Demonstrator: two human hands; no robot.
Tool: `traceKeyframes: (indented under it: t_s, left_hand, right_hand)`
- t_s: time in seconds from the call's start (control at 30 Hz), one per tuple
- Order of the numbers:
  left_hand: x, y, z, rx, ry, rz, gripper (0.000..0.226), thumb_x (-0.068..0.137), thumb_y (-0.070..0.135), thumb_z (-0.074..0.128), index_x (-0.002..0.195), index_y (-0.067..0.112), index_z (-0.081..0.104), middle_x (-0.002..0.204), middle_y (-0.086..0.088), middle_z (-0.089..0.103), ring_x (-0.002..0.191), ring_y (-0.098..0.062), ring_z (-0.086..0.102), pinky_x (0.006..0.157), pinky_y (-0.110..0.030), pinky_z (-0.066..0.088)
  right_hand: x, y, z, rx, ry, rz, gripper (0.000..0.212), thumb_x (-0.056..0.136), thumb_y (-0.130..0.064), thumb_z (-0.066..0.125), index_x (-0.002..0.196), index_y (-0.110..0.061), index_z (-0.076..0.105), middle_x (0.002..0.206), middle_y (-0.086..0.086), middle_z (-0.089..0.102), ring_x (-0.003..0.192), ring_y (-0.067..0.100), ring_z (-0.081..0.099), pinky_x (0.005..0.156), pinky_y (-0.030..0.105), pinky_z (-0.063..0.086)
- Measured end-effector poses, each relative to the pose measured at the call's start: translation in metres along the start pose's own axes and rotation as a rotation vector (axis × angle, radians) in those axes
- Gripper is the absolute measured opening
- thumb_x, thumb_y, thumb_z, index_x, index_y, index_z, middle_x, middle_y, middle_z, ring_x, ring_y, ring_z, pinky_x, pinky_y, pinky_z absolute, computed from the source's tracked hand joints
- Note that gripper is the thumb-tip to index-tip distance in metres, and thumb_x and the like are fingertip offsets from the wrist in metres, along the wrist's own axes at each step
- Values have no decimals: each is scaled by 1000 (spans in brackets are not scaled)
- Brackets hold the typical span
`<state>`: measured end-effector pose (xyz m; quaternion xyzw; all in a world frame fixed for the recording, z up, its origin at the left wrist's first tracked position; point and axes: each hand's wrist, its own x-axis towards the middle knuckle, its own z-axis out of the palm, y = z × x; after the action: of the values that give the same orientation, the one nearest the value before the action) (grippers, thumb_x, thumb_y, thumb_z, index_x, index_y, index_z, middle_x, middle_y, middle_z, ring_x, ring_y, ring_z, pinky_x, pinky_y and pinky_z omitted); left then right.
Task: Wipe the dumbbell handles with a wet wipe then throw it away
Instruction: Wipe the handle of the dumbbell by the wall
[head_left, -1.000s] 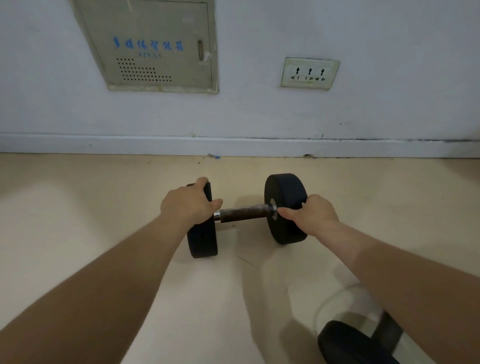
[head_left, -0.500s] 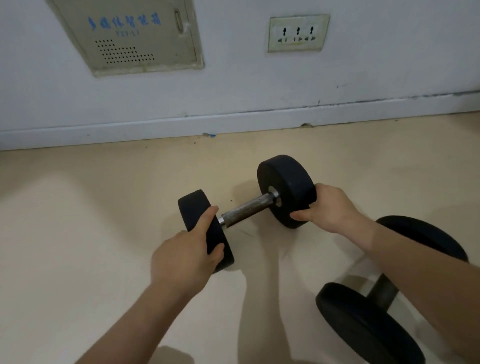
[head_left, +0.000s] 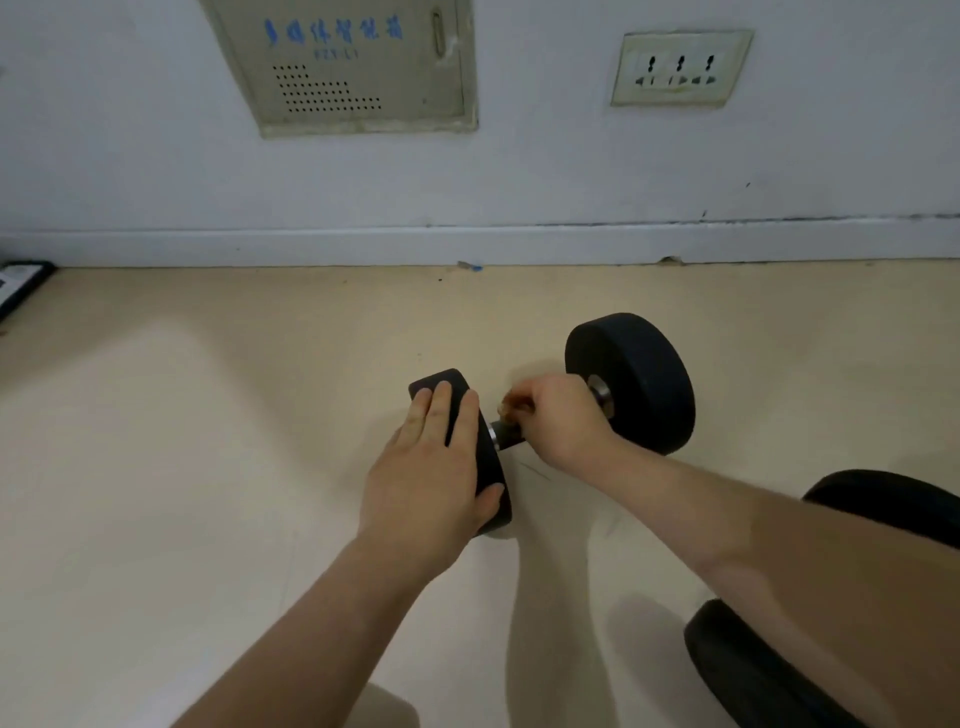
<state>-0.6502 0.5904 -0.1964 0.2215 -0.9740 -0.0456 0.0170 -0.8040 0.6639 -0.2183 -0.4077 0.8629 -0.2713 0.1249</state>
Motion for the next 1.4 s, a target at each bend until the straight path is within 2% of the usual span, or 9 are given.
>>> traceKeyframes:
  t_s: [0.23,0.37,0.47,0.6,0.73,0.9,1.03,1.17,1.4]
  left_hand:
    - [-16,5,-8,28,-39,49,81,93,50,46,152,16,3,160,-12,1,147,-26,5,116,-34,16]
    - [-25,4,-17,26,-93,73,81,58,44,85,128,13,60,132,-16,57,118,-28,59,87,-38,53]
    - [-28,6,-18,36,-99,62,73,49,45,89,114,19,70,119,-8,67,104,-22,67,75,-34,57]
    - [-32,16,-18,42,-90,-1,72,64,48,81,129,25,59,136,-4,56,119,-18,58,85,-33,53]
    - [-29,30,-36,96,-164,-11,69,96,50,40,152,31,5,160,6,0,147,-11,6,113,-28,24]
    - [-25,31,-38,114,-132,-5,69,96,49,40,152,31,4,161,7,1,147,-11,6,112,-26,26]
    - [-29,28,-27,141,-153,-19,77,94,50,44,152,25,1,160,2,-4,147,-14,2,113,-28,23]
    - [-27,23,-20,130,-120,-7,88,87,50,55,152,20,5,160,-4,1,147,-18,6,115,-32,24]
    - [-19,17,-8,25,-83,-30,91,89,51,50,151,22,-10,160,0,-14,146,-14,-11,116,-27,12]
  right_hand:
    - [23,-17,-48,-286,-316,-218,12,86,-11,60,94,-16,68,83,-6,62,77,11,57,68,20,43]
    - [-1,-3,-28,-132,-231,-97,16,87,-14,62,100,-14,71,96,0,70,88,13,63,81,24,48]
    - [-21,8,4,30,-98,-20,16,90,-11,59,98,-15,73,96,2,67,85,13,61,84,28,50]
    - [-28,26,22,-104,16,-109,16,83,-5,63,94,-12,72,94,3,61,82,19,57,77,30,50]
    - [-26,41,10,-35,228,162,12,81,-4,61,88,-8,71,92,6,59,84,22,55,76,32,49]
    - [-39,10,19,-34,-29,-148,19,80,-11,67,99,-14,67,99,1,58,90,17,55,85,31,49]
    - [-23,31,12,-35,155,94,21,83,-10,63,103,-14,68,103,0,59,91,16,55,87,27,44]
    - [-41,4,28,-66,-3,-167,18,82,-15,68,100,-14,66,100,2,59,91,17,56,83,30,50]
    - [-33,11,20,-102,127,12,22,84,-12,65,105,-14,65,104,1,56,90,16,54,84,26,45]
